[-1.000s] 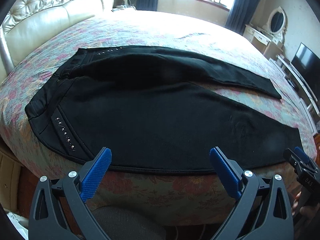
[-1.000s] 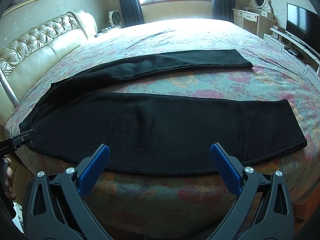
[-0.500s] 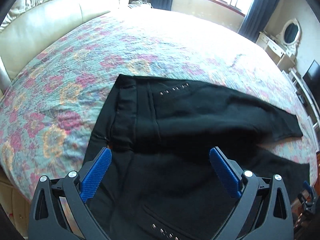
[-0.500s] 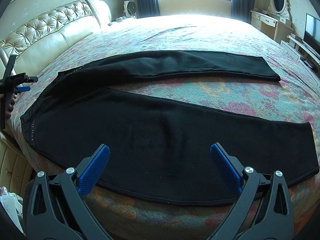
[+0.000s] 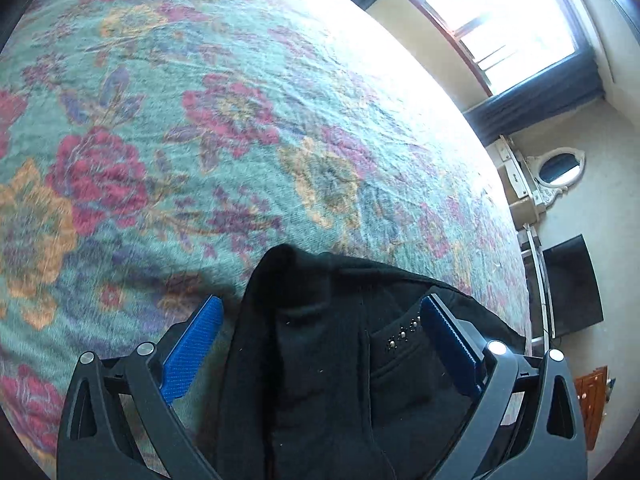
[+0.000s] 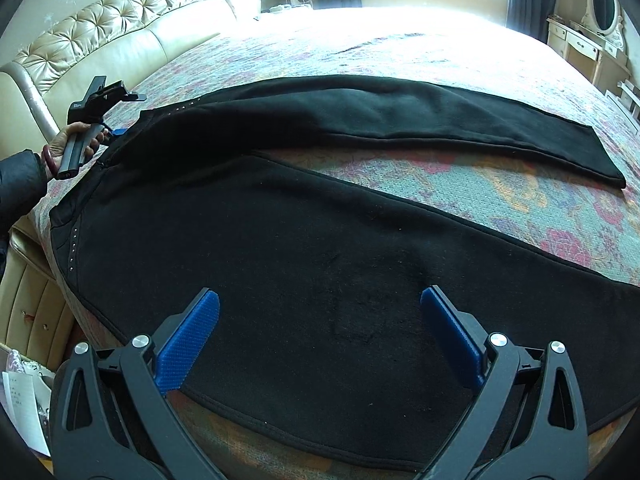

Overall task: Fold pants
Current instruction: 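Grasp the studded waistband with the left tool while the right tool grasps the waistband's other end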

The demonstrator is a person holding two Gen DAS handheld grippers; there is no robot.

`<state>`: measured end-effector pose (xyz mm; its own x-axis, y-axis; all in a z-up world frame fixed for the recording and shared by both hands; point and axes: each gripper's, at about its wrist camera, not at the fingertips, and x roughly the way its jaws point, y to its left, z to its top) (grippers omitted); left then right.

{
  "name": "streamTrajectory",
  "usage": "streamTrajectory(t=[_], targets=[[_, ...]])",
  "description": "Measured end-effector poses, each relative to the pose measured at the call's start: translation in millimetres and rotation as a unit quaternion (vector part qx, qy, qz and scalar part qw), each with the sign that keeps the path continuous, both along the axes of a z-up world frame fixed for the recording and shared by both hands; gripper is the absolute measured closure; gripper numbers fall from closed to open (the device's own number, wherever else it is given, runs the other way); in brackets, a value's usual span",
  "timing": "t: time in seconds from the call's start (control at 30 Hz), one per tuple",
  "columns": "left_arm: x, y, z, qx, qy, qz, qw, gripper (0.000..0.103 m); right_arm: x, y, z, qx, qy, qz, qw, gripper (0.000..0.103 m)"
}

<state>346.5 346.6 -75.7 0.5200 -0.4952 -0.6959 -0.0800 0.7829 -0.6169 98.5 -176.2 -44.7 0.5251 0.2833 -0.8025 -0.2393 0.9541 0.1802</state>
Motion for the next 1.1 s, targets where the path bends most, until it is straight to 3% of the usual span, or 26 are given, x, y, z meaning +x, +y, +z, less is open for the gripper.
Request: streamTrajectory(t=[0.07, 0.17, 0.3, 0.4, 0.47, 0.5, 0.53, 0.57, 0.67, 0.77, 0.93, 1.03, 1.1], targets=[[4, -8, 4, -0.022, -0.024, -0.042, 0.9986, 0.005, 5, 2, -4, 0.005, 0.005, 0.006, 1.000, 0.002], [10, -20, -9, -0.019, 0.002, -0.084, 0.9963, 0.005, 14, 3, -7, 0.023, 0.015, 0.025, 0.999, 0.002], [11, -17, -12, -0.022, -0.003, -0.080, 0.9966, 0.005, 28, -2, 7, 0.048, -0.001, 0.048, 0.998, 0.002], [10, -21, -9, 0.000, -0.005, -0.101, 0.9948, 0.005, 46, -10, 23, 0.064, -0.020, 0.065, 0.996, 0.002], [14, -24, -8, 0.011, 0.001, -0.083, 0.9965, 0.006, 66, -16, 31, 0.074, -0.026, 0.078, 0.994, 0.002], [14, -29, -7, 0.031, -0.003, -0.078, 0.9965, 0.024, 79, -19, 33, 0.073, -0.029, 0.083, 0.993, 0.002], [16, -33, -7, 0.070, -0.001, -0.079, 0.9944, 0.081, 92, -22, 36, 0.070, -0.031, 0.088, 0.993, 0.002], [17, -37, -11, 0.117, 0.016, -0.077, 0.9900, 0.090, 108, -24, 40, 0.069, -0.034, 0.101, 0.992, 0.002], [17, -34, -13, 0.095, 0.016, -0.066, 0.9932, 0.090, 162, -20, 47, 0.022, -0.061, 0.144, 0.987, 0.002], [18, -31, -14, 0.084, 0.025, -0.058, 0.9944, 0.090, 224, -3, 43, -0.061, -0.072, 0.196, 0.976, 0.002], [21, -35, -14, 0.094, 0.024, -0.058, 0.9936, 0.090, 309, 24, 8, -0.133, -0.002, 0.265, 0.955, 0.002], [20, -35, -15, 0.095, 0.016, -0.060, 0.9935, 0.090, 329, 34, -9, -0.160, 0.017, 0.294, 0.942, 0.002], [17, -34, -17, 0.091, 0.008, -0.059, 0.9941, 0.089, 339, 36, -19, -0.156, 0.037, 0.301, 0.940, 0.002]])
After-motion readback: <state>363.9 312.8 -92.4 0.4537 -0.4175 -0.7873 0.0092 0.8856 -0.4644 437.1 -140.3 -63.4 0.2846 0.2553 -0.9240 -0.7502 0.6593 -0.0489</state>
